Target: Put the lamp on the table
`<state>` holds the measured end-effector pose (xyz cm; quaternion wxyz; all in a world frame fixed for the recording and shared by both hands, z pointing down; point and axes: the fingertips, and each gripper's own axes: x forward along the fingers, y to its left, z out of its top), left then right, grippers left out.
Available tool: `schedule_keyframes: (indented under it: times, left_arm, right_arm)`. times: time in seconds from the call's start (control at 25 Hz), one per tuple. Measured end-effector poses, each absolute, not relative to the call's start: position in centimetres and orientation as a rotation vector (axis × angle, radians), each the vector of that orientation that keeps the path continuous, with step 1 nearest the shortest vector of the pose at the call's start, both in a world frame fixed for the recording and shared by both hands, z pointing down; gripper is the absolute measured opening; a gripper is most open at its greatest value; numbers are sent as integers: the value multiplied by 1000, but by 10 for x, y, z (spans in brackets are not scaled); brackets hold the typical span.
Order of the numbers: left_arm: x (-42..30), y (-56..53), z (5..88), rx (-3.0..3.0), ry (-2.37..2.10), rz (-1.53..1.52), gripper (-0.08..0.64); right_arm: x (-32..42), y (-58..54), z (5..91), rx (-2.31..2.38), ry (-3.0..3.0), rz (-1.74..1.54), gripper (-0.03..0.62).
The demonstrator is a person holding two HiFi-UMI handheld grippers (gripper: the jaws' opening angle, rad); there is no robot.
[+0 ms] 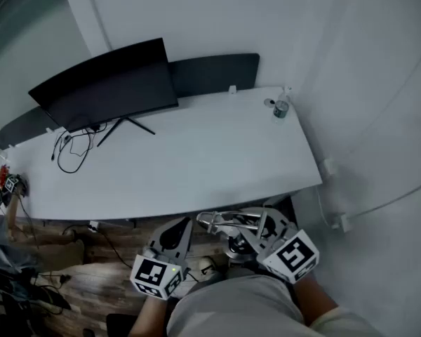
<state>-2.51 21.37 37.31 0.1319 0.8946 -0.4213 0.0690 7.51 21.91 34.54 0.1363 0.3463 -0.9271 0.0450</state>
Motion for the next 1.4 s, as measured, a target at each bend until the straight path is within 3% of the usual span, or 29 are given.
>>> schedule_keyframes:
  times: [1.4]
  left_arm:
    - [-77, 185, 368, 2617, -1209, 146, 3]
  right_arm:
    - [33, 162, 334, 1056, -2669, 75, 57]
